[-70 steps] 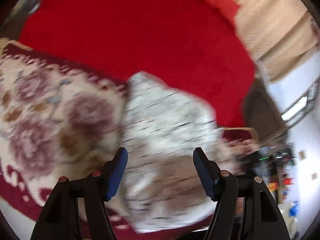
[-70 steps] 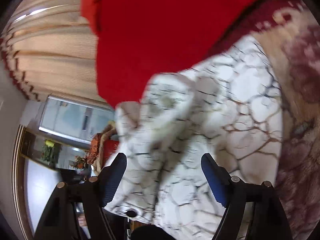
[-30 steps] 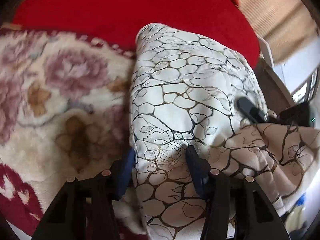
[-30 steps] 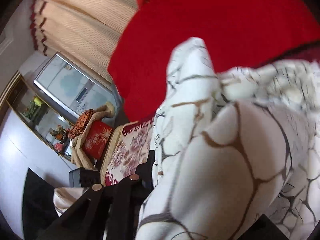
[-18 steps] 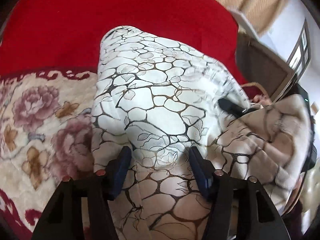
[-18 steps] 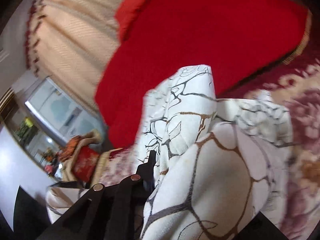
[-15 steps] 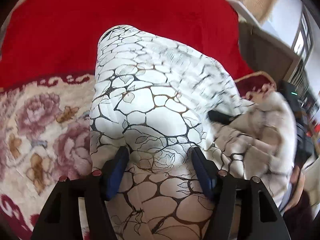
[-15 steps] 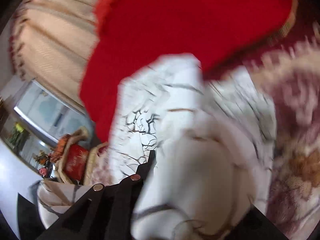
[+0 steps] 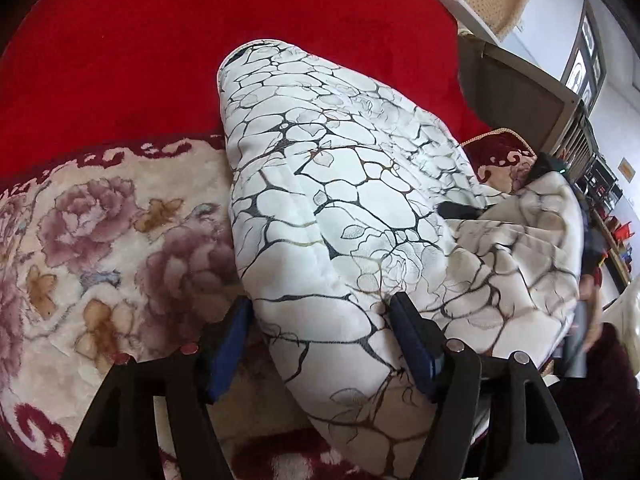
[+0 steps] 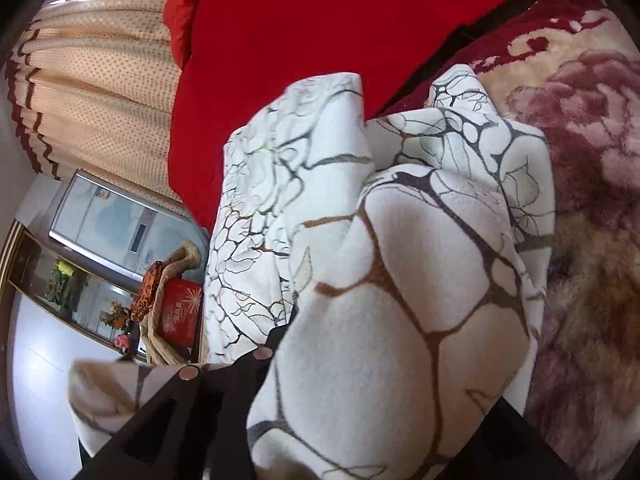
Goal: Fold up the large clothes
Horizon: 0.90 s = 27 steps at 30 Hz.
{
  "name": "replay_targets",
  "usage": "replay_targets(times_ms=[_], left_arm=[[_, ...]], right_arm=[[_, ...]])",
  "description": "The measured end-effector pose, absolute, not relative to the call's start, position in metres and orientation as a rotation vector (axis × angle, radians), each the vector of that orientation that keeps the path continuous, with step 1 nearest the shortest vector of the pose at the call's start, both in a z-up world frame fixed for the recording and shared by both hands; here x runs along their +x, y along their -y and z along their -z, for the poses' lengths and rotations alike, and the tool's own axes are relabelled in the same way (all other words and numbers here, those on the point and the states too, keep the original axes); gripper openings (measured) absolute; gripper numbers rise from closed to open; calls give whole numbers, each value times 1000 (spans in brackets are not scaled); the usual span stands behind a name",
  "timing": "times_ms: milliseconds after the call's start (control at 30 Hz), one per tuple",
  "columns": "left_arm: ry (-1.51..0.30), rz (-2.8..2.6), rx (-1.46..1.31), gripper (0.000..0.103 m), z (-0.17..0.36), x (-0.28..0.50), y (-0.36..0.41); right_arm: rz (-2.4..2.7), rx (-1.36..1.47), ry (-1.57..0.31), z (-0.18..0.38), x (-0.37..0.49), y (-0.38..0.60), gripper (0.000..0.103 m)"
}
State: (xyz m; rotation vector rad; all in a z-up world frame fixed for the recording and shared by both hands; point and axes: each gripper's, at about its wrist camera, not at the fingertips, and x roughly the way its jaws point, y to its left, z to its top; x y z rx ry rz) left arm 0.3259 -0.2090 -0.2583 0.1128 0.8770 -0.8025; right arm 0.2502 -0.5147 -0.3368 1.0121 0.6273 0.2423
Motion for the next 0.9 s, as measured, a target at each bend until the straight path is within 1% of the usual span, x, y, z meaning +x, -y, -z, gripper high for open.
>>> replay_targets(times_ms=[33, 67, 100, 133, 200, 333, 400, 467, 500, 533, 567, 633, 667, 700, 767, 833, 900], left_arm=[[-888, 803, 100, 72, 259, 329, 209], [-895, 799, 90, 73, 260, 331, 209], [-894, 795, 94, 73, 262, 332, 211], [-888, 787, 107, 73, 263, 332, 214], [-878, 779, 123, 73, 264, 331, 219], [-874, 765, 133, 74, 265, 329, 222], [-867, 758, 139, 74, 265, 327, 224], [-866, 756, 139, 74, 263, 325, 224], [-866, 756, 137, 74, 263, 325, 224], [-865, 756, 137, 74, 262, 325, 223], [-864, 757, 138, 74, 262, 325, 224], [-864, 761, 137, 74, 262, 325, 223], [-866, 763, 131, 74, 262, 326, 222], [-872, 765, 119, 75, 262, 327, 221], [-879, 776, 92, 75, 260, 329, 217], [-873, 794, 95, 75, 254, 327, 217], [-833, 802, 122, 75, 243, 322, 217]], right_arm=[[-224, 1021, -638, 332, 248, 513, 32], [-193, 1028, -652, 327, 240, 514, 34], [-170, 1027, -659, 323, 234, 514, 39], [-139, 1020, -668, 318, 227, 515, 55], [-13, 973, -675, 303, 204, 517, 73], [75, 855, -569, 260, 164, 514, 73], [32, 815, -492, 239, 151, 507, 72], [-12, 756, -450, 218, 150, 492, 70], [-37, 722, -430, 209, 152, 481, 68], [-73, 703, -423, 203, 156, 472, 61], [-102, 683, -433, 200, 163, 462, 58], [-113, 637, -473, 204, 173, 449, 48], [-107, 614, -509, 210, 177, 444, 45], [-92, 600, -571, 222, 182, 441, 39], [-6, 609, -699, 252, 188, 447, 37], [56, 605, -772, 275, 185, 454, 37], [33, 656, -749, 293, 176, 462, 38]])
